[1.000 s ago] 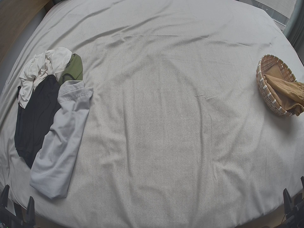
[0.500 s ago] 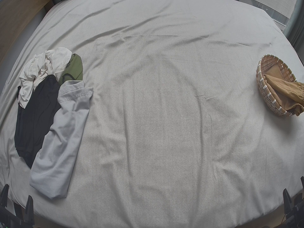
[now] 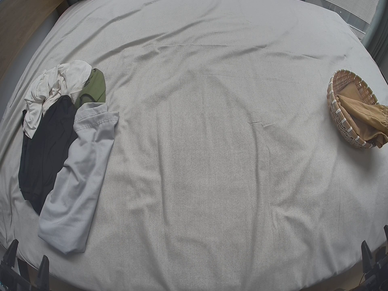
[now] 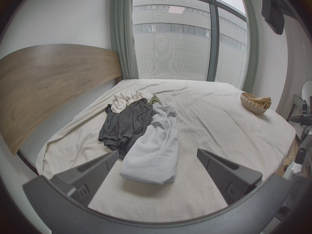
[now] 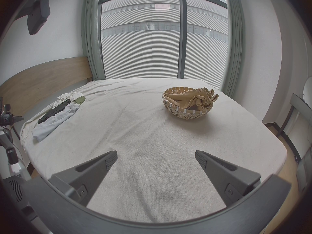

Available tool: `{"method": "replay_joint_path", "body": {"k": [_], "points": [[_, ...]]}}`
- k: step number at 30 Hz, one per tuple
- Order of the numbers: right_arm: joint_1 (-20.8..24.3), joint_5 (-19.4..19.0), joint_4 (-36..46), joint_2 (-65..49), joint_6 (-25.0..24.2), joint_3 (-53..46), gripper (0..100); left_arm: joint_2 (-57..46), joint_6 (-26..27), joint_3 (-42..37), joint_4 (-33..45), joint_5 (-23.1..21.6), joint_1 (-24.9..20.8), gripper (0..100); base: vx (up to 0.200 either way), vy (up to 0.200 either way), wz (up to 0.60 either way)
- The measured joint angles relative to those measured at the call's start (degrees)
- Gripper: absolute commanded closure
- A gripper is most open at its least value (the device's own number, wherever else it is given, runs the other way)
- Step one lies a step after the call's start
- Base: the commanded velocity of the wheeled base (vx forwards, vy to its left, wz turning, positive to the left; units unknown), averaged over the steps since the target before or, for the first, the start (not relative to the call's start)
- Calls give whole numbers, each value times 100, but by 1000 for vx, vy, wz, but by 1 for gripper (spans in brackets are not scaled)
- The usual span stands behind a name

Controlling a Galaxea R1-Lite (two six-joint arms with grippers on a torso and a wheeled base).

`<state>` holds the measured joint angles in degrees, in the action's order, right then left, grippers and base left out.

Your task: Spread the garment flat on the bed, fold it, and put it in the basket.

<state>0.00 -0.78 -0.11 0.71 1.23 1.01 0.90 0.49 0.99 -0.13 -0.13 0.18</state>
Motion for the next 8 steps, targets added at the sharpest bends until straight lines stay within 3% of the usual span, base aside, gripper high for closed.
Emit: {"method": "replay_joint_path", "body": {"k": [8], "points": [[0, 0, 11, 2, -1, 0, 0, 0, 2, 2, -2, -2, 4, 0, 0, 0, 0]]}}
